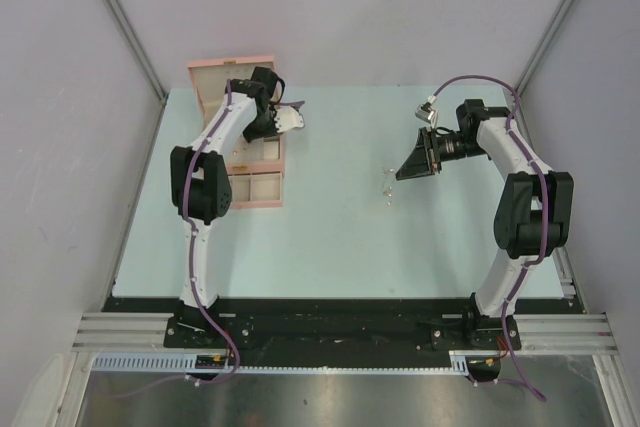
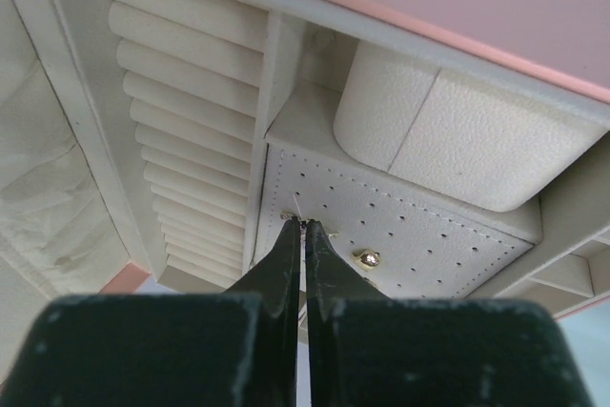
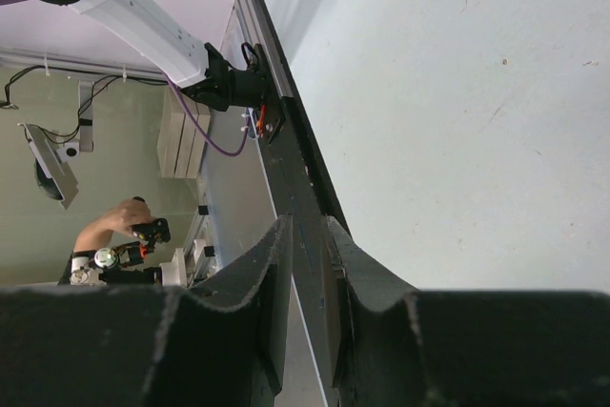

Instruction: Organize the mixed jewelry

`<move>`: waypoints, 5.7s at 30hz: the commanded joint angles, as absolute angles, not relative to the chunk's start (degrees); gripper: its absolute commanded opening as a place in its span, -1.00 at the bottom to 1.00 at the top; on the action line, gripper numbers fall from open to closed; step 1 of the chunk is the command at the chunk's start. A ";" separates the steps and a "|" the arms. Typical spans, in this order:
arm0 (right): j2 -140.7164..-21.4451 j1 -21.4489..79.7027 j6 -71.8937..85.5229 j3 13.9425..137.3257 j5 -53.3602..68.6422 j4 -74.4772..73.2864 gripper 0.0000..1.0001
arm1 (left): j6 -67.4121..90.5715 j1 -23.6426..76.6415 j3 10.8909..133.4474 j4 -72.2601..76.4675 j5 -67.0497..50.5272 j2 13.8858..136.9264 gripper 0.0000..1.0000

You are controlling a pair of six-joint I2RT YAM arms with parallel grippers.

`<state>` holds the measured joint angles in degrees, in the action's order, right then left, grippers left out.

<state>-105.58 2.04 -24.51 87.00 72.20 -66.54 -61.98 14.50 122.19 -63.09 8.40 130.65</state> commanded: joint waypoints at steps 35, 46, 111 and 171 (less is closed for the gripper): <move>-105.73 1.85 -25.66 87.10 71.98 -66.44 -0.53 | -62.58 15.03 122.78 -61.61 9.32 131.75 -0.95; -105.73 1.85 -25.66 87.01 71.98 -66.44 -0.53 | -62.58 15.29 123.05 -60.91 9.23 131.49 -0.88; -105.47 1.76 -25.58 87.01 71.72 -66.18 -0.53 | -62.58 15.29 123.58 -62.22 8.09 126.39 -0.44; -105.29 19.86 -12.05 79.28 6.69 -31.74 -0.18 | -23.11 18.63 80.16 -19.42 -19.16 93.78 -0.40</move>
